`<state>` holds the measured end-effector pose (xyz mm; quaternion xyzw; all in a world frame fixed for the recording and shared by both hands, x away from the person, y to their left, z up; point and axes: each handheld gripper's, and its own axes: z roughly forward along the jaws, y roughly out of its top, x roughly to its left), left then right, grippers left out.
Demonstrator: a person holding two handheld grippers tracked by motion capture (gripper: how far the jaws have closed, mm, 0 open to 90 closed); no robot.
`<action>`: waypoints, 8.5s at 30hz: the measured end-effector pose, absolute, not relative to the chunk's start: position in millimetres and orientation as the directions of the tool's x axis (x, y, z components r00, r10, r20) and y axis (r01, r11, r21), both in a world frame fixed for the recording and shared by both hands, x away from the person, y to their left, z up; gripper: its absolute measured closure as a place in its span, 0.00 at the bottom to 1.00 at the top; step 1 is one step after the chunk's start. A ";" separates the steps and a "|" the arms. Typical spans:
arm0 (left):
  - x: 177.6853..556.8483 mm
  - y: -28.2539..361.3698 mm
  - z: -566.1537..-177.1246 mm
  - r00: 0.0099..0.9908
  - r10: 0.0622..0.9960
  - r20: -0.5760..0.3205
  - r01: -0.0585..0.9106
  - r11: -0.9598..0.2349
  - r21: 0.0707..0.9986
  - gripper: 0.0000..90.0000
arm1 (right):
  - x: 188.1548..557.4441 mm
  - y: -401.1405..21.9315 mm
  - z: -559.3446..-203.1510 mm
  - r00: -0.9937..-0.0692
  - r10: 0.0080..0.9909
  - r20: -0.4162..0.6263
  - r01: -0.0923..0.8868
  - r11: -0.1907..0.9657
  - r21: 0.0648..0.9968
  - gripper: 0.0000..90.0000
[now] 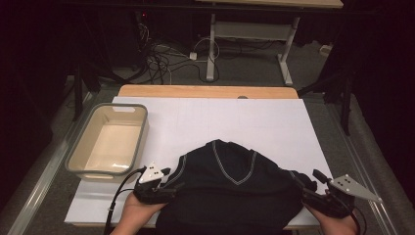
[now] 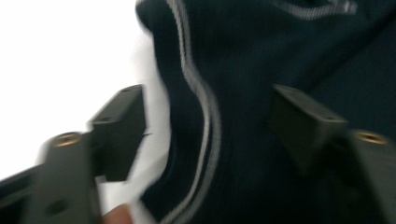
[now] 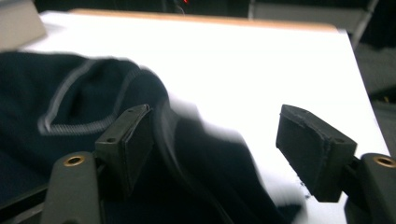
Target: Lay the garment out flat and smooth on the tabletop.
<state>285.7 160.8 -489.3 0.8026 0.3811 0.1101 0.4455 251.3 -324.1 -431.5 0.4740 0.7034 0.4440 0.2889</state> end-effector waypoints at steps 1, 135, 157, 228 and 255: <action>288.7 157.4 -486.7 0.681 0.715 -0.160 0.514 -0.310 0.800 0.22 | 255.2 -319.5 -428.2 -0.395 0.919 0.012 0.401 0.161 0.902 0.30; 263.4 187.4 -503.0 0.684 0.721 -0.116 0.423 -0.262 0.867 0.90 | 288.5 -161.5 -489.9 -0.703 0.696 -0.145 0.396 0.552 0.733 0.70; 259.5 198.4 -504.0 0.696 0.698 -0.169 0.390 -0.170 0.905 0.90 | 415.8 -114.5 -477.9 -0.642 0.760 -0.100 0.478 0.499 0.723 0.91; 194.0 96.2 -510.8 0.865 0.500 0.053 0.279 -0.565 0.777 0.55 | 223.6 -334.9 -454.5 -0.446 0.892 -0.069 0.394 0.265 0.880 0.73; 290.3 161.1 -484.4 0.682 0.730 -0.034 0.335 -0.272 0.902 0.90 | 215.4 -249.0 -481.3 -0.657 0.748 -0.094 0.402 0.454 0.795 0.54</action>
